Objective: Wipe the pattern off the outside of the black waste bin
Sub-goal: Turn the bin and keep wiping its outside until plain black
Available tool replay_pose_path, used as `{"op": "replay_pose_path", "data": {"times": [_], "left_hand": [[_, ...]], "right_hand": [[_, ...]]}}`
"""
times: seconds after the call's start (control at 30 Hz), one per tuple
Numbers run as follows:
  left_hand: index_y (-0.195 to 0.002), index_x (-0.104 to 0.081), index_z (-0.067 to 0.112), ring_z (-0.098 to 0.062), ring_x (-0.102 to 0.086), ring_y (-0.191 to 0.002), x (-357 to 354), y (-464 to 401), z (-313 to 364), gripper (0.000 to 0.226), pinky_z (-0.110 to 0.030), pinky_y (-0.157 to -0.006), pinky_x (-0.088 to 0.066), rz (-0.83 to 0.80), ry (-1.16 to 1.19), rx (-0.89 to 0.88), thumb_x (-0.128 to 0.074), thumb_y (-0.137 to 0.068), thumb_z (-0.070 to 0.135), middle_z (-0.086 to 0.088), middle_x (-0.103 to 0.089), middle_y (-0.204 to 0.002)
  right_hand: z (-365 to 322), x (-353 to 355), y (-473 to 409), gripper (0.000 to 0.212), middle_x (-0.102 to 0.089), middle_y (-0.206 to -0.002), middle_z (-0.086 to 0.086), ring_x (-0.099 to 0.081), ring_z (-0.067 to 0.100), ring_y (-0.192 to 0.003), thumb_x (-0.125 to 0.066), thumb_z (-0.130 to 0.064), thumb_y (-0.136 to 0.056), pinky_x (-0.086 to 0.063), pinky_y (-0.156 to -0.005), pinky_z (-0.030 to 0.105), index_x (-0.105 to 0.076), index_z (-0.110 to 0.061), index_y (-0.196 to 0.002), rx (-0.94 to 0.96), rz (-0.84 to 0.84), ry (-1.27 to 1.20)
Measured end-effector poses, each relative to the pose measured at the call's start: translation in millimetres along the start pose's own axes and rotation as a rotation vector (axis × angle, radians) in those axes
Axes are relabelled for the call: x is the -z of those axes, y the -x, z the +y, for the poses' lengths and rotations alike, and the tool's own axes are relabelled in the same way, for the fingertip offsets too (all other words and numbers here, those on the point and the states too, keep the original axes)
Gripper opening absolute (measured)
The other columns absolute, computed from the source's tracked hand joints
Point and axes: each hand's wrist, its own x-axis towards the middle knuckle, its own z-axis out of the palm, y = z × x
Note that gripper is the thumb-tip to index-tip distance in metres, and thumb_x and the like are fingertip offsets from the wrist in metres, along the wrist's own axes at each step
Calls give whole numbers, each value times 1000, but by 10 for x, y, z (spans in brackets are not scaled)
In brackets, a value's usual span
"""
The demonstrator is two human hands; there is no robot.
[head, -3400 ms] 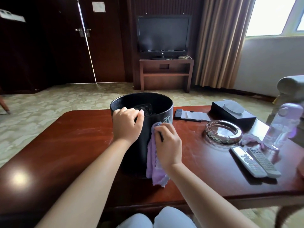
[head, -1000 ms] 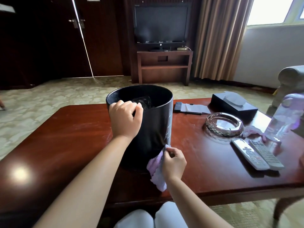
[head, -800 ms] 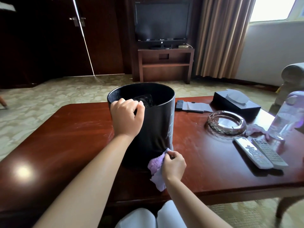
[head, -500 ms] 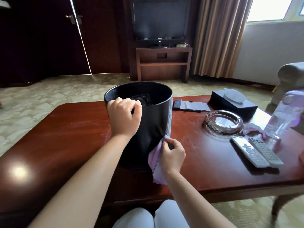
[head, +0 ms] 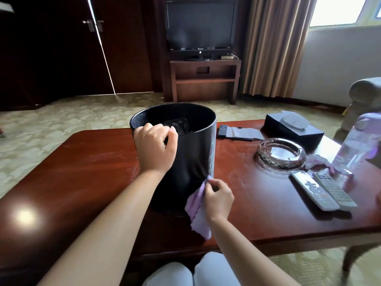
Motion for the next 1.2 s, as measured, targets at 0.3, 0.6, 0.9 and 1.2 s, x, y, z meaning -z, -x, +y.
{"op": "replay_pose_path", "data": {"times": [0.3,0.6,0.9,1.2], "left_hand": [[-52,-29,19,-25,-39,-51,-4,-6,1,38,-35,-61,-27,-19,-51,-5,-39,-88,24,1,-35,-48],[-49,-51,12,-30,-57,-56,20,-118,439,45,-34,-64,-34,-231,-176,147,-38,-89,28,-10,-59,-51],[-43,-38,20,-28,-50,-55,-88,-87,517,43,-31,-66,-22,-138,-58,235,-52,-83,28,0,-45,-41],[-53,-67,15,-28,-59,-68,-23,-105,433,38,-29,-66,-16,-135,-26,243,-47,-78,37,-4,-64,-54]], "right_hand": [[374,90,47,15,-74,-90,4,-64,17,-84,-64,-16,-83,-39,-71,20,-76,-13,-92,-203,-181,159],[378,171,14,9,-70,-82,-2,-58,12,-77,-65,-19,-82,-38,-69,19,-73,-19,-84,-340,-198,89],[393,203,-10,6,-66,-73,-7,-57,9,-71,-66,-19,-82,-38,-59,20,-71,-20,-79,-350,-231,40],[421,227,18,6,-66,-71,-9,-58,8,-69,-67,-18,-81,-38,-56,11,-70,-20,-77,-324,-241,-13]]}}
